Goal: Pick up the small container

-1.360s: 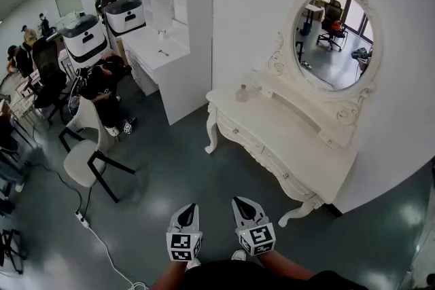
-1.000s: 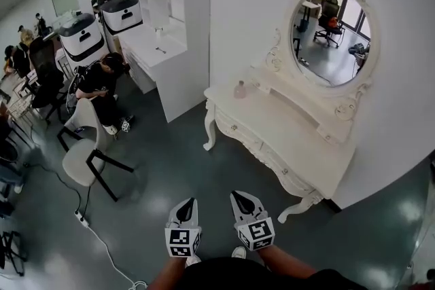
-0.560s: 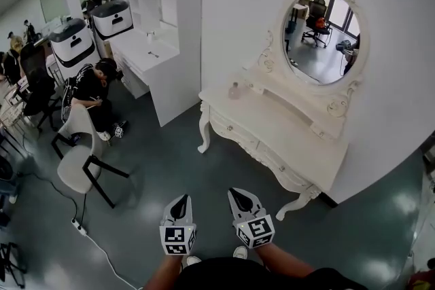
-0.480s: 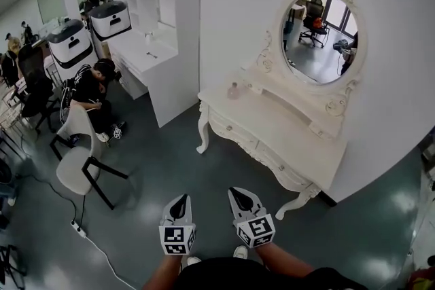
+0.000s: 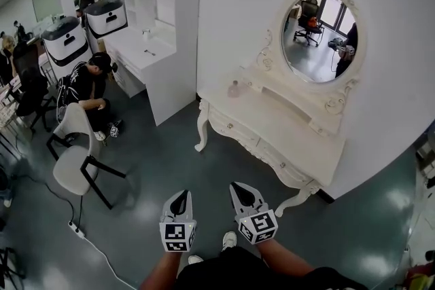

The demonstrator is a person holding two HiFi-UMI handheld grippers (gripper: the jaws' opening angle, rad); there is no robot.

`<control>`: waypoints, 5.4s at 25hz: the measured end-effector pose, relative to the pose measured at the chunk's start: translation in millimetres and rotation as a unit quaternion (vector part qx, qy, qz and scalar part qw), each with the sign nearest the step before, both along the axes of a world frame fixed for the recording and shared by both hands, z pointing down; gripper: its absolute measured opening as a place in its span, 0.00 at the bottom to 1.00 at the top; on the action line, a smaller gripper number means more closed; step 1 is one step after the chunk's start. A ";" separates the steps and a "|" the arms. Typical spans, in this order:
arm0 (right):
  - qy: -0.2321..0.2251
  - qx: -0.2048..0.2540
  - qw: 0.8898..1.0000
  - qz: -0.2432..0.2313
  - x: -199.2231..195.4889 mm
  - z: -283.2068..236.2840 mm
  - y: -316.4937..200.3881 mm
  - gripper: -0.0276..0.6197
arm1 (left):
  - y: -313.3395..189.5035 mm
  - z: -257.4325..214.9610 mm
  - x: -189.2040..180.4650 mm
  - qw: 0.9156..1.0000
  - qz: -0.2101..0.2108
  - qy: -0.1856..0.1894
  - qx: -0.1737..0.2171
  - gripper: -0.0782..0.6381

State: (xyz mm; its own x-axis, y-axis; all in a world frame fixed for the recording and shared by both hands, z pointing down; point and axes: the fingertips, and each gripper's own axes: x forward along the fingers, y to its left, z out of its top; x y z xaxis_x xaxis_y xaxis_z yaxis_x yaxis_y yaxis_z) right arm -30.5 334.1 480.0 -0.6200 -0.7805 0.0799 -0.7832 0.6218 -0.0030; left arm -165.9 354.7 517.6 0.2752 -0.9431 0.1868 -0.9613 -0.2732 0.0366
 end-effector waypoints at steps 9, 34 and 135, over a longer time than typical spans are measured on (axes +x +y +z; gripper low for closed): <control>-0.004 -0.001 1.000 -0.012 -2.8 2.5 -46.2 0.05 | -42.7 1.9 4.5 1.000 -0.009 -0.004 -0.007 0.12; -0.035 -0.017 0.999 -0.033 26.8 8.8 -217.9 0.05 | -209.4 -11.8 21.6 0.998 -0.042 -0.048 -0.014 0.12; -0.026 -0.095 0.938 0.334 110.4 61.4 -608.6 0.05 | -687.9 83.5 143.1 0.917 0.374 -0.101 -0.089 0.12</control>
State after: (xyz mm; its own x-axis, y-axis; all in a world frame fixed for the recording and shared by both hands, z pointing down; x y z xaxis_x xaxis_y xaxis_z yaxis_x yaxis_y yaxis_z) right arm 80.0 -274.5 541.4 -0.0059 -0.9709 0.2393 -0.9933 -0.0220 -0.1138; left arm -22.8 -333.2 601.1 0.7763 -0.4532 0.4381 -0.4989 -0.8666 -0.0125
